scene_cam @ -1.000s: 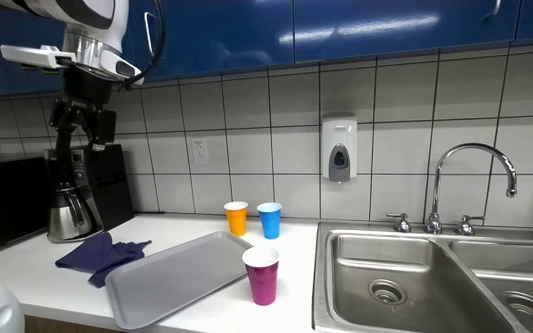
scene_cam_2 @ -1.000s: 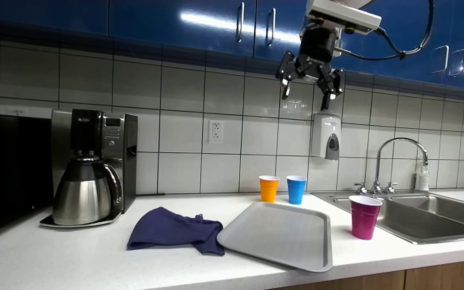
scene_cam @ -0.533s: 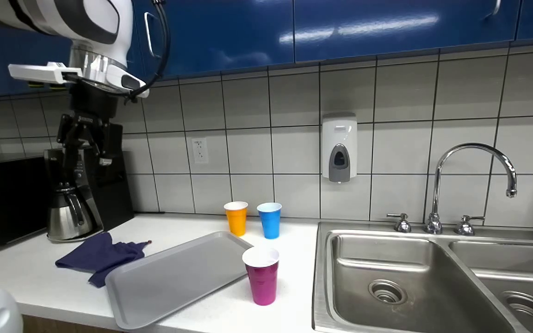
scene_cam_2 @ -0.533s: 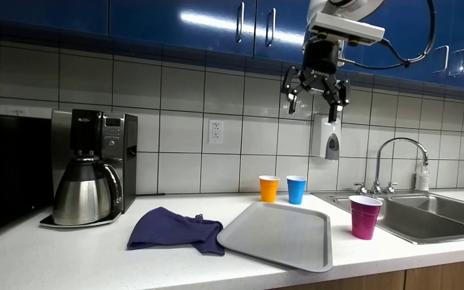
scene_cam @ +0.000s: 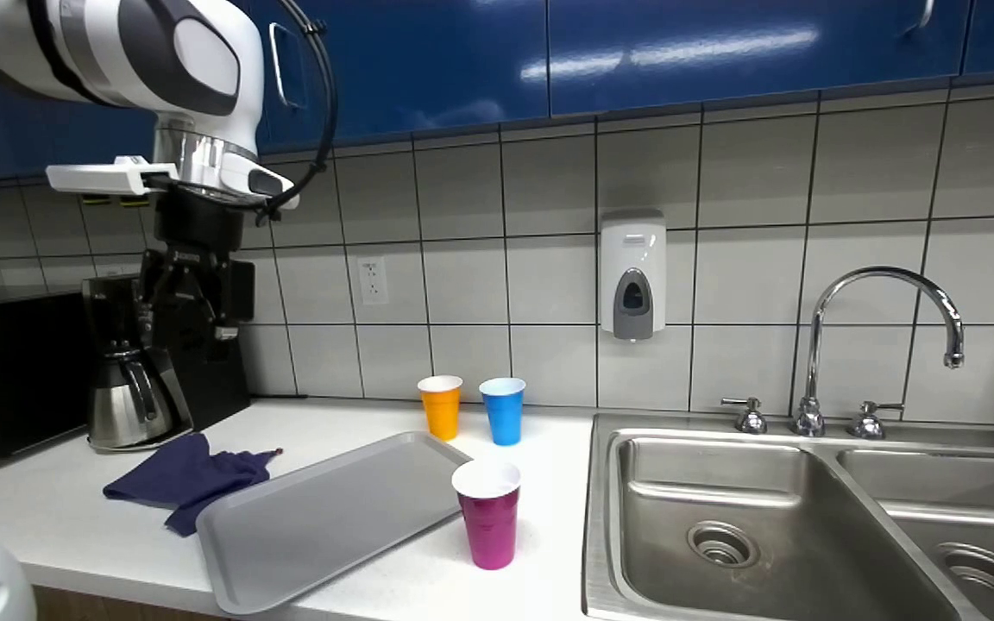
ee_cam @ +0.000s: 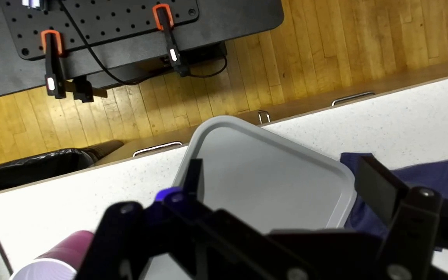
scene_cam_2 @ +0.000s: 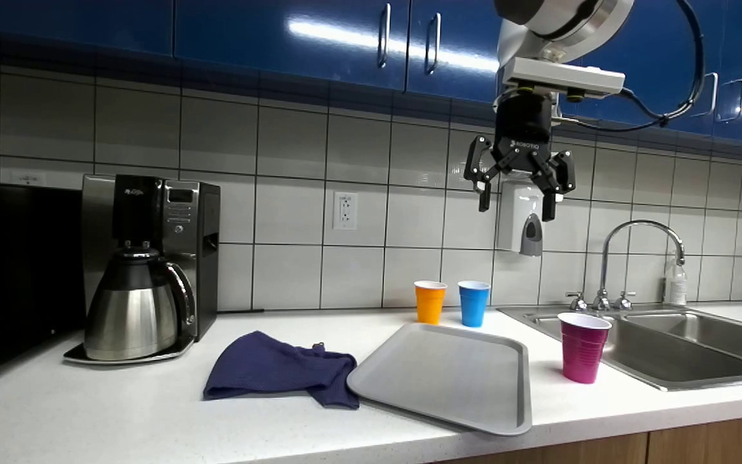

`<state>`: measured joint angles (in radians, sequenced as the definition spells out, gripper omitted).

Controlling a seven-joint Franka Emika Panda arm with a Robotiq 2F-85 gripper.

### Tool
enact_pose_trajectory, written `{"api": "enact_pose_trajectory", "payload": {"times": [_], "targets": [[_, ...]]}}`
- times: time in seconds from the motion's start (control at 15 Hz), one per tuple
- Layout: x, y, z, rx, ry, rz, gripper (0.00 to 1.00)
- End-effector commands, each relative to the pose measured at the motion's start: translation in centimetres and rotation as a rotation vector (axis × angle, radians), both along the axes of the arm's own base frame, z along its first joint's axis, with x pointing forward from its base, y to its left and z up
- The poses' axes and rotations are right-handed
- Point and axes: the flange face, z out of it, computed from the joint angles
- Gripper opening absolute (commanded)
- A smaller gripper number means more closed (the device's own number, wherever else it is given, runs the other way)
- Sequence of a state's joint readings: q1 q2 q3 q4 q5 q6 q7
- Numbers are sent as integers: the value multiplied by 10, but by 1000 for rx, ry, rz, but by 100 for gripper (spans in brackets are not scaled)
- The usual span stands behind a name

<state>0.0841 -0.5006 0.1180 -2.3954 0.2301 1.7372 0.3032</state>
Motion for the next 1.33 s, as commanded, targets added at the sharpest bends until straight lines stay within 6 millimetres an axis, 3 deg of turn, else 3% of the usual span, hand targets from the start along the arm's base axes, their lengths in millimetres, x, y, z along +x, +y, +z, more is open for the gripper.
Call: {"api": "enact_pose_trajectory", "payload": {"times": [0.0, 0.73, 1.13, 1.27], "targets": [[2, -13, -10, -17, -9, 3, 100], [31, -79, -49, -39, 53, 145, 100], [59, -124, -68, -45, 34, 240, 100], [81, -126, -82, -51, 22, 259, 100]]}}
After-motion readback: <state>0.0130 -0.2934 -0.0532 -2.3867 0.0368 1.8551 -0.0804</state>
